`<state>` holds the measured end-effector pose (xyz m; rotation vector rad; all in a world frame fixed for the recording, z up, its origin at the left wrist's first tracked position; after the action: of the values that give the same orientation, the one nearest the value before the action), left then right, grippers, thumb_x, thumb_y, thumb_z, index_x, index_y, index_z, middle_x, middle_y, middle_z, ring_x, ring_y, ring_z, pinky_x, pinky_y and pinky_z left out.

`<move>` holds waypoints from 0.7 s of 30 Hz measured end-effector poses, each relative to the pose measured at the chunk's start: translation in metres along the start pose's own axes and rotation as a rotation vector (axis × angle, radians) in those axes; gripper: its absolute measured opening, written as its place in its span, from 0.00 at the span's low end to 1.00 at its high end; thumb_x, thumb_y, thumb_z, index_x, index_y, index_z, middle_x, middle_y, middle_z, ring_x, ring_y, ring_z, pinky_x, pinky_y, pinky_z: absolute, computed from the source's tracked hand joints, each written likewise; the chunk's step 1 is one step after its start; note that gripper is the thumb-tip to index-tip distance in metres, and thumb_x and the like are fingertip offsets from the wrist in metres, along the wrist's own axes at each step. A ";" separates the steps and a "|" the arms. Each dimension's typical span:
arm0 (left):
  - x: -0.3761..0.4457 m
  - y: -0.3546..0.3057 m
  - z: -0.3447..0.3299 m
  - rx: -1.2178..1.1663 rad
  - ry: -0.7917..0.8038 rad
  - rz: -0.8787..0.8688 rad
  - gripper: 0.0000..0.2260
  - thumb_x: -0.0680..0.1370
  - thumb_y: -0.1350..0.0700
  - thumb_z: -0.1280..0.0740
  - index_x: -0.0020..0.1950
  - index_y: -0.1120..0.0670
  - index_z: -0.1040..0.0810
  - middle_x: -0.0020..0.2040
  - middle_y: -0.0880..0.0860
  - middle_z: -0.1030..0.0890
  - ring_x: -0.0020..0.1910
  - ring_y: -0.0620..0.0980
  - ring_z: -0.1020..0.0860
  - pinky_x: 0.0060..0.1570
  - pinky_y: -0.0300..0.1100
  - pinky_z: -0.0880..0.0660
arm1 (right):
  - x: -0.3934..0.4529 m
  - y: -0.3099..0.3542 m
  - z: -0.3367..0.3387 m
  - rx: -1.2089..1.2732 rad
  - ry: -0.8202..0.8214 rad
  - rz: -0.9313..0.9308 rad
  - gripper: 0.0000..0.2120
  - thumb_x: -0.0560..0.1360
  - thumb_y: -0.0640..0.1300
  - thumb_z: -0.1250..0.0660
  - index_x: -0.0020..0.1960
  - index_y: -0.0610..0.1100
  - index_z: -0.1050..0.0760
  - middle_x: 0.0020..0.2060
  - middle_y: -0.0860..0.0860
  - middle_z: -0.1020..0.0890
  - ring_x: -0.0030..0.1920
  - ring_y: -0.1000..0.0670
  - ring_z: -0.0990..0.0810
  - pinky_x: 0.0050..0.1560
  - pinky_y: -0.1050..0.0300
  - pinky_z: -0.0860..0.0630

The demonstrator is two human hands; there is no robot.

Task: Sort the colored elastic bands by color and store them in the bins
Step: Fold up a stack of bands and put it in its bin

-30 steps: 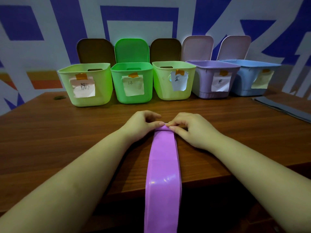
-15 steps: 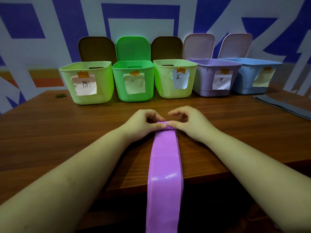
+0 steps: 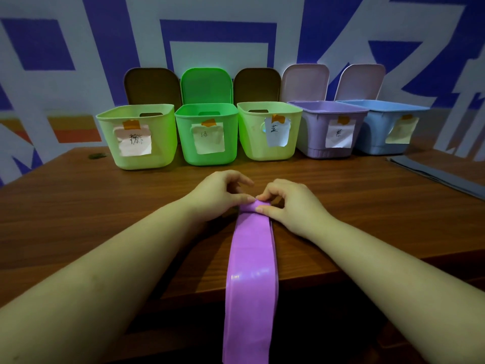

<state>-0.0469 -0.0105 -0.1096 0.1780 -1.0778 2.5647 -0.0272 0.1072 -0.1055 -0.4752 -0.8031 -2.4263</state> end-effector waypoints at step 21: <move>-0.038 -0.010 0.009 0.044 -0.154 -0.123 0.07 0.68 0.53 0.24 0.43 0.47 0.19 0.40 0.43 0.22 0.41 0.38 0.24 0.43 0.27 0.31 | -0.010 0.013 0.005 -0.022 0.070 -0.073 0.08 0.70 0.47 0.26 0.48 0.47 0.19 0.46 0.53 0.19 0.48 0.52 0.23 0.50 0.57 0.27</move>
<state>-0.0075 -0.0208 -0.1055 0.4459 -1.0298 2.4982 -0.0107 0.1054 -0.1013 -0.3726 -0.7765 -2.5064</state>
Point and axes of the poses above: each hand's wrist, its own x-axis towards the middle knuckle, its own z-axis out of the back of the hand, y = z × x, the point moved 10 cm from there along x, towards the middle knuckle
